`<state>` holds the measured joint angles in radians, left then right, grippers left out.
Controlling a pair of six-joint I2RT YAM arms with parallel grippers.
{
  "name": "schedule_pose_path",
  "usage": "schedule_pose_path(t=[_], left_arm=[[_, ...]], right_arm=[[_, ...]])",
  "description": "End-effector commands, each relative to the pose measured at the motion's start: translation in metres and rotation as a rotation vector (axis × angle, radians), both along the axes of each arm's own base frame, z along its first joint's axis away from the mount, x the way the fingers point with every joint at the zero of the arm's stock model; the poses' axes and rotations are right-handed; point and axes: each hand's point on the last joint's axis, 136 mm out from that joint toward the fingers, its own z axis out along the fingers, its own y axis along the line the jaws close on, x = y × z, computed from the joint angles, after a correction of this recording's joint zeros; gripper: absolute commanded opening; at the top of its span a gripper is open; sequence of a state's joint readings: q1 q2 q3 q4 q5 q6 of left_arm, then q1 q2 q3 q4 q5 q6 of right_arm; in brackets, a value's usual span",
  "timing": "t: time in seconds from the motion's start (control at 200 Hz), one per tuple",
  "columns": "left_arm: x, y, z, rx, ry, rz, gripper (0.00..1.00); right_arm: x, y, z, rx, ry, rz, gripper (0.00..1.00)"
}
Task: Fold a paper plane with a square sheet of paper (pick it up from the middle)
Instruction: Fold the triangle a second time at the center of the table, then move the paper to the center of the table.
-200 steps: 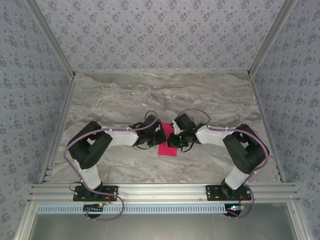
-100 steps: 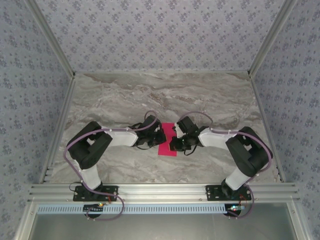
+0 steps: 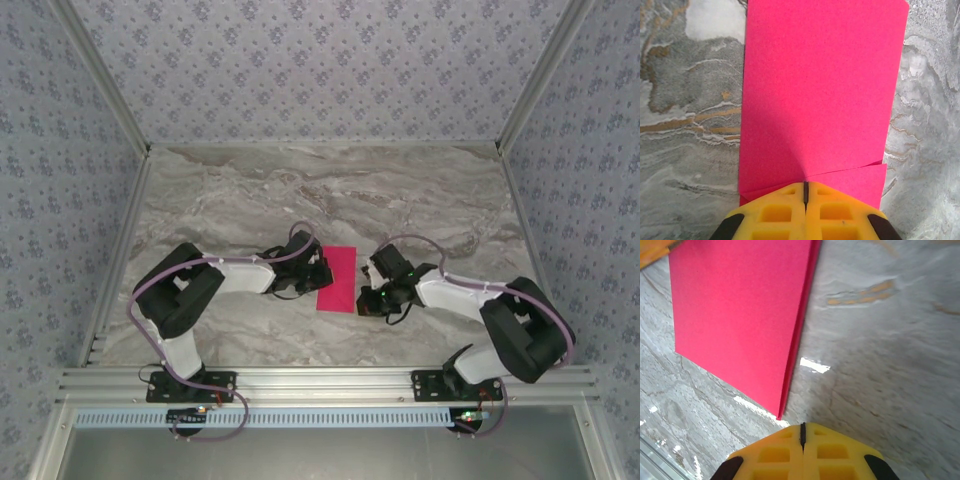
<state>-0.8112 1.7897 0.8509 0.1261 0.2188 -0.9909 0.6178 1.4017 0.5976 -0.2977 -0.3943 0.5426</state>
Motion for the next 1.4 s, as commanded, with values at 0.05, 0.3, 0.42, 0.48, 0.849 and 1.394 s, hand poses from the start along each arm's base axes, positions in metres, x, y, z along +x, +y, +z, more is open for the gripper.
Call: schedule_pose_path(t=[0.05, 0.3, 0.42, 0.48, 0.849, 1.394], left_arm=[[-0.011, 0.018, -0.022, 0.109, 0.050, -0.030, 0.00], [-0.001, -0.008, 0.011, -0.003, -0.013, -0.088, 0.02], [0.002, -0.014, 0.028, -0.049, -0.053, -0.092, 0.05], [0.002, -0.016, 0.035, -0.062, -0.069, -0.094, 0.05], [-0.024, -0.030, 0.022, -0.051, -0.069, -0.160, 0.04], [0.006, 0.038, -0.031, 0.174, -0.056, -0.061, 0.06]], right_arm=[[0.027, 0.012, 0.031, 0.058, -0.062, -0.056, 0.00], [0.034, 0.034, 0.020, 0.097, -0.039, -0.042, 0.00], [0.031, 0.033, 0.008, 0.077, -0.005, -0.038, 0.00], [0.030, 0.032, 0.003, 0.066, 0.004, -0.037, 0.00], [0.023, 0.022, -0.016, -0.004, 0.053, -0.029, 0.00], [0.008, 0.000, -0.030, -0.103, 0.098, -0.006, 0.00]])
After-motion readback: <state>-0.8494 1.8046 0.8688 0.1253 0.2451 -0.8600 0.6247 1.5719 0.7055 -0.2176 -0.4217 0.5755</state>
